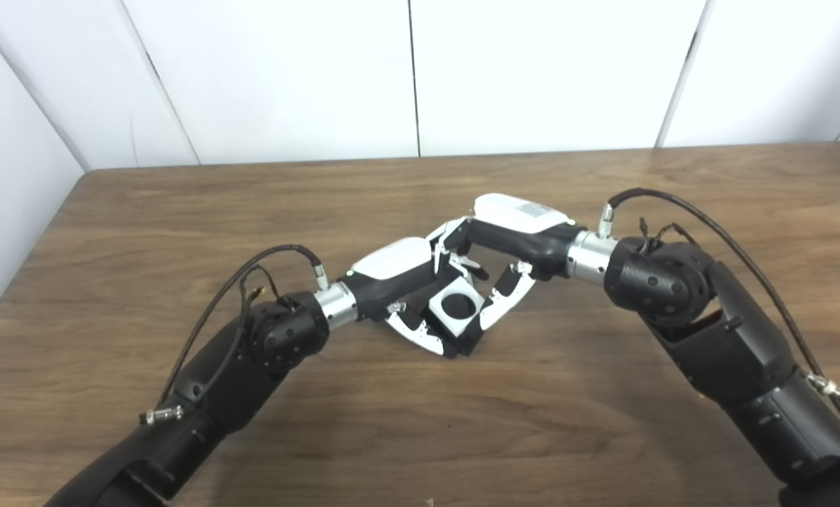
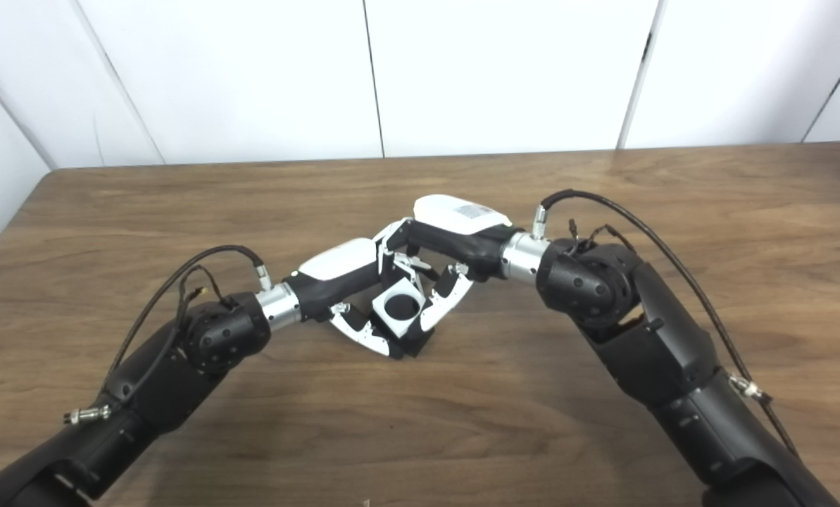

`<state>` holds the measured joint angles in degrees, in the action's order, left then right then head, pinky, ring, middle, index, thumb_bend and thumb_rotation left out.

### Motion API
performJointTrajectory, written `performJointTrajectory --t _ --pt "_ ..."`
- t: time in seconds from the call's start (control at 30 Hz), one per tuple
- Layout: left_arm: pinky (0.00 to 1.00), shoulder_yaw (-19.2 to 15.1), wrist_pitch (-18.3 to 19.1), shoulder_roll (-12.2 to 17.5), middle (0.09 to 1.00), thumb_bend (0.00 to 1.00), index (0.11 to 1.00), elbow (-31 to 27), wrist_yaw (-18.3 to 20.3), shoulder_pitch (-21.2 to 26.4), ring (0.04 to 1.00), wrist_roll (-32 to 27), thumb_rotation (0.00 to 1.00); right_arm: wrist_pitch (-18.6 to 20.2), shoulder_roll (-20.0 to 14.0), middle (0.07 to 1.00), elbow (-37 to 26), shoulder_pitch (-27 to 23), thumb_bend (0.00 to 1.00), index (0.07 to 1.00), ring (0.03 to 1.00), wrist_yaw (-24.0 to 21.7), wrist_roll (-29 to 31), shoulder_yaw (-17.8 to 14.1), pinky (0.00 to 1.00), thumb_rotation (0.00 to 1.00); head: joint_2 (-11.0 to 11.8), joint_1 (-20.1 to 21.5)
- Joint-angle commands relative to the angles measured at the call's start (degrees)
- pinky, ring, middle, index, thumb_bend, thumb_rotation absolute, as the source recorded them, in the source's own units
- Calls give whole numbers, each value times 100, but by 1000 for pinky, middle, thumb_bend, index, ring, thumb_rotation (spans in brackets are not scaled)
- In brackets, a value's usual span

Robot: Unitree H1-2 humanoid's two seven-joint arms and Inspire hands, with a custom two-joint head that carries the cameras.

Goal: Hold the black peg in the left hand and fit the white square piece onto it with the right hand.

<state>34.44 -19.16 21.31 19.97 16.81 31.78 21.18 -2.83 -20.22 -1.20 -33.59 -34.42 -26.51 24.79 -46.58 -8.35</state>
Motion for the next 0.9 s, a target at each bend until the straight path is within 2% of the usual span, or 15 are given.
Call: performJointTrajectory --t 0.0,0.4,0.7,0.87 --pt "835 500 649 -162 864 521 488 311 860 -386 896 451 74 -165 80 803 41 -246 515 481 823 -6 -12 70 702 141 -6 3" --pt "835 507 621 -115 860 521 488 245 871 -412 892 447 77 -147 120 803 321 -236 514 482 824 154 -167 92 693 140 -20 46" --pt "783 530 549 -103 856 521 488 270 863 -408 872 462 74 -127 109 806 456 -202 514 482 835 213 -163 49 718 139 -21 54" --pt "803 552 637 -112 859 521 489 228 904 -403 878 490 76 -146 135 802 511 -180 515 482 828 279 -190 50 707 139 -27 60"
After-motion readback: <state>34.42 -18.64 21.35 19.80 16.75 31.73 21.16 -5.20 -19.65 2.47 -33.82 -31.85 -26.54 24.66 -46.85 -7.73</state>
